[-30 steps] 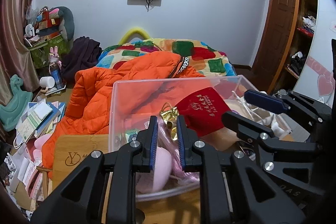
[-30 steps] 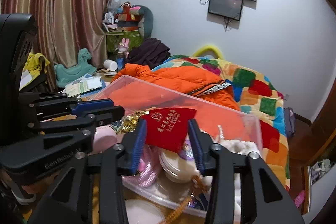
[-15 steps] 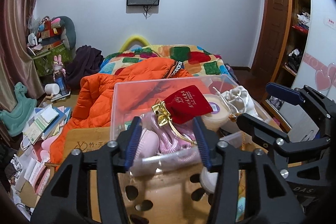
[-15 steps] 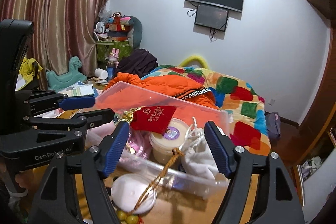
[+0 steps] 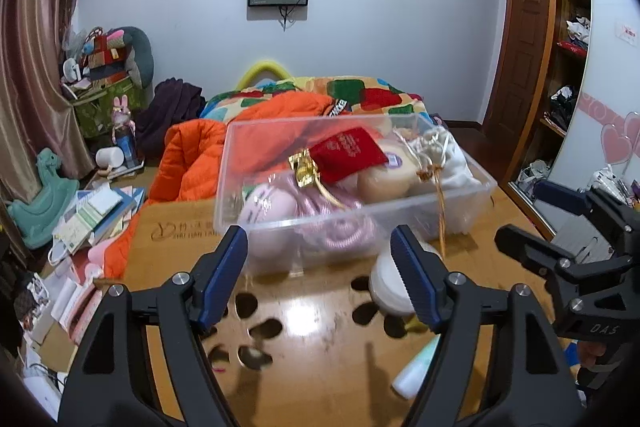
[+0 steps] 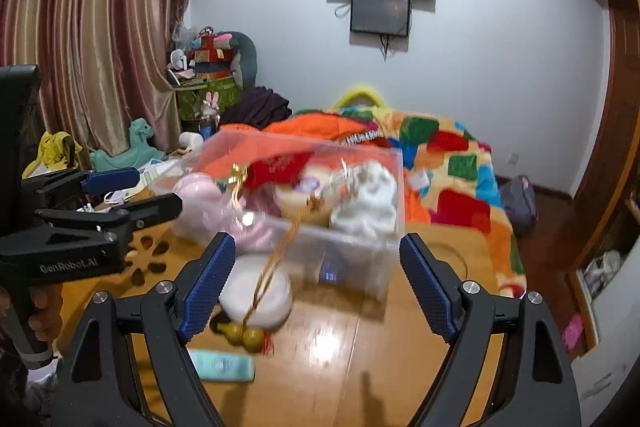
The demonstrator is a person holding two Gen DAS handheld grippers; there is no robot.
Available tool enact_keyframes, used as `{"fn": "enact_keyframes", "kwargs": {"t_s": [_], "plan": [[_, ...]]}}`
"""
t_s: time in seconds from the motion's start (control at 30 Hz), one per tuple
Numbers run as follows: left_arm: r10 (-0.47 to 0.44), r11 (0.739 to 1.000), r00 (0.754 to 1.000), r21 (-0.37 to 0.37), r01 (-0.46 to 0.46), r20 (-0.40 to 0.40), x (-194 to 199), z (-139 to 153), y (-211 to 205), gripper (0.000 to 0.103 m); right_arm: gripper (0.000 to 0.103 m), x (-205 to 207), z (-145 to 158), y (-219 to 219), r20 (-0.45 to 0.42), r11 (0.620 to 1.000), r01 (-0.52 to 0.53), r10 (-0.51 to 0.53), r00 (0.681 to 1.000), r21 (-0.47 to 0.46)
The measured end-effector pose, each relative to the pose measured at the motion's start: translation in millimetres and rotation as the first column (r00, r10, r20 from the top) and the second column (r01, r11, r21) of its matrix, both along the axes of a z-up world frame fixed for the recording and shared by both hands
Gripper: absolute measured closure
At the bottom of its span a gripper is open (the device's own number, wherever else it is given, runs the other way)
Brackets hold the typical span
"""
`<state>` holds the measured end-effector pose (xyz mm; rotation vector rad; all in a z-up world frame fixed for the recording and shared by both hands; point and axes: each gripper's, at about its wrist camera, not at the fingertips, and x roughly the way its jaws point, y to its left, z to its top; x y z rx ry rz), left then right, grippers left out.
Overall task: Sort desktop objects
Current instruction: 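Open both tools to drop the clip and red pouch into the box, then grasp the white round container with the left tool while the right tool grasps the blue bottle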
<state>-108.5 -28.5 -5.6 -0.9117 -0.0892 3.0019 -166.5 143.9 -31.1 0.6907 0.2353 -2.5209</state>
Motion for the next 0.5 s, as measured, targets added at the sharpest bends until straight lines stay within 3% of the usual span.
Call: {"fn": "enact_keyframes", "kwargs": {"t_s": [0.23,0.5], "plan": [[0.010,1.000,0.999,0.010,-0.010,0.048,18,-23,-3,0.029,0.021,3,-31,-11,0.112,0.998,-0.057,0.057,0.992,-0.006],[0.006,0.998,0.994,0.062,-0.013,0.111,29,-51,-13,0.029,0.021,2,-50,-22,0.162,0.997,-0.071,0.067,0.985,0.020]]}}
